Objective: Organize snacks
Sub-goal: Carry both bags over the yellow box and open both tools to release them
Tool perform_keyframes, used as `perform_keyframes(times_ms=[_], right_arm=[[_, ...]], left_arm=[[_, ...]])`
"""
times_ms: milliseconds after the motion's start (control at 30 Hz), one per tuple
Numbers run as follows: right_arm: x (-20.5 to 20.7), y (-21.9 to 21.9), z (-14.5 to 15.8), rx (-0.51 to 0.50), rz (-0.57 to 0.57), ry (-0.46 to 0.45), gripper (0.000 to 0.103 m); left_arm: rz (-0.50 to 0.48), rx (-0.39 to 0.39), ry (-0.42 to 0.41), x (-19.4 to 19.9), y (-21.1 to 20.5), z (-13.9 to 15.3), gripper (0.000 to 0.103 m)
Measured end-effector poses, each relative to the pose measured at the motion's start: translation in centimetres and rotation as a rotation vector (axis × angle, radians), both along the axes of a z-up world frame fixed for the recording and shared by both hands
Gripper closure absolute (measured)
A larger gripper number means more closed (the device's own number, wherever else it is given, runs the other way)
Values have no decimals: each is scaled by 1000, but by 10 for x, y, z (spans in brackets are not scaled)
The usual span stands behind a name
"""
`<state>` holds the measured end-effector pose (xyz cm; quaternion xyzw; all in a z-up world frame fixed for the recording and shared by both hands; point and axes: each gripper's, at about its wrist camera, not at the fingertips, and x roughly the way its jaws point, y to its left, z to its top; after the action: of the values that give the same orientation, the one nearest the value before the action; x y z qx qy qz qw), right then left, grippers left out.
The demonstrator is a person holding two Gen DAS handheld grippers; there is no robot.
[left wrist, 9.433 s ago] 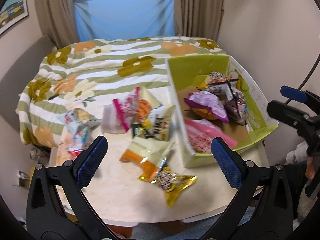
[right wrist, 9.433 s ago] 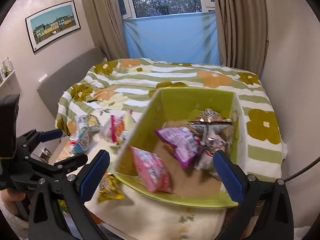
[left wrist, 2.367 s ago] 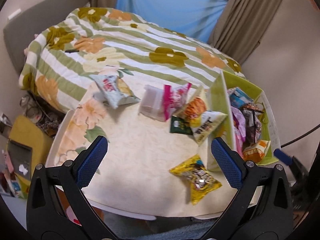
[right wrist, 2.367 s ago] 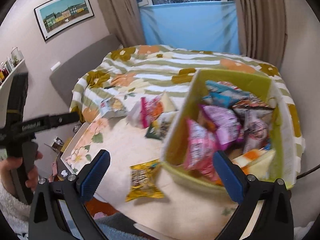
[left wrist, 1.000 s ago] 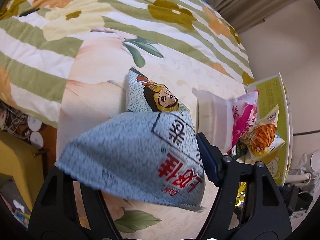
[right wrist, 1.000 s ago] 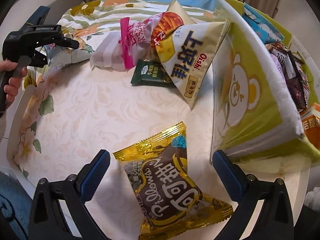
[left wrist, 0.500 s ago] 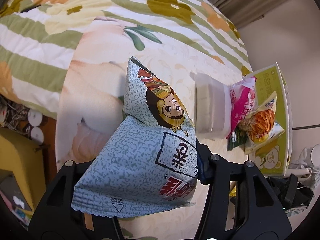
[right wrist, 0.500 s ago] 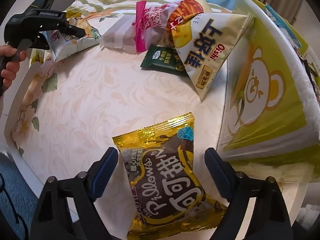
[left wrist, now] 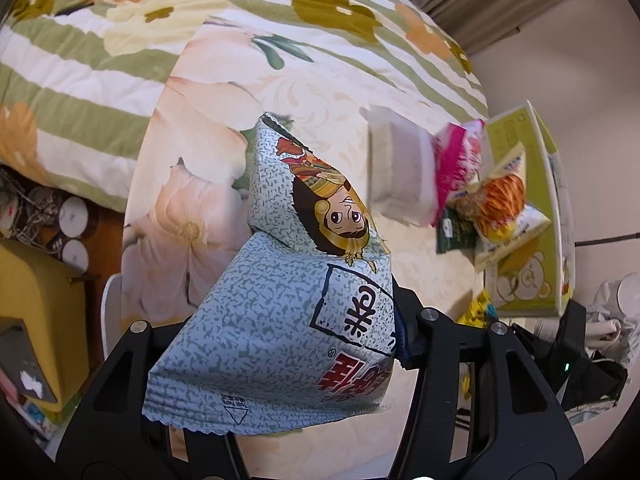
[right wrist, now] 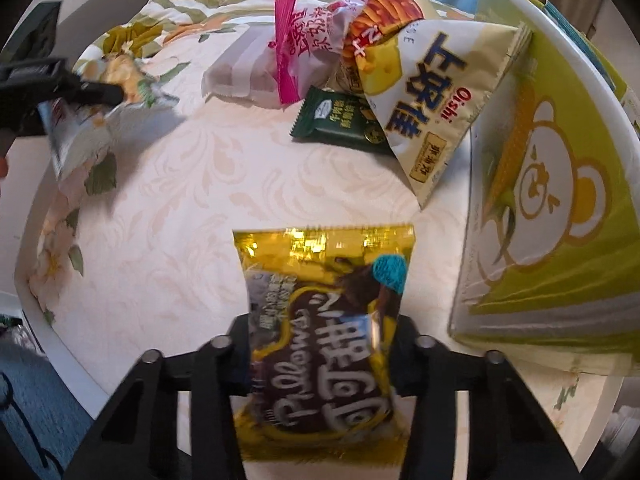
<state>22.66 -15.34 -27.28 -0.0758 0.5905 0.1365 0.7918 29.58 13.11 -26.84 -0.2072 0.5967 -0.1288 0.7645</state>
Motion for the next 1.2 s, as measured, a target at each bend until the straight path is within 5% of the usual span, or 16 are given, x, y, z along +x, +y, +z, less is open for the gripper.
perform_keyframes(times_ms=[300, 633, 900, 1200], right_arm=[[7, 24, 33, 82, -82, -43, 63], [-4, 2, 139, 158, -197, -238, 63], [-8, -75, 187, 143, -282, -370, 63], [7, -186, 209, 139, -310, -409, 63]], left_arm=[[-53, 10, -103, -12, -2, 50, 53], [-157, -37, -238, -2, -56, 119, 53], [-212, -57, -331, 5, -158, 165, 53], [-288, -91, -301, 17, -307, 159, 53]])
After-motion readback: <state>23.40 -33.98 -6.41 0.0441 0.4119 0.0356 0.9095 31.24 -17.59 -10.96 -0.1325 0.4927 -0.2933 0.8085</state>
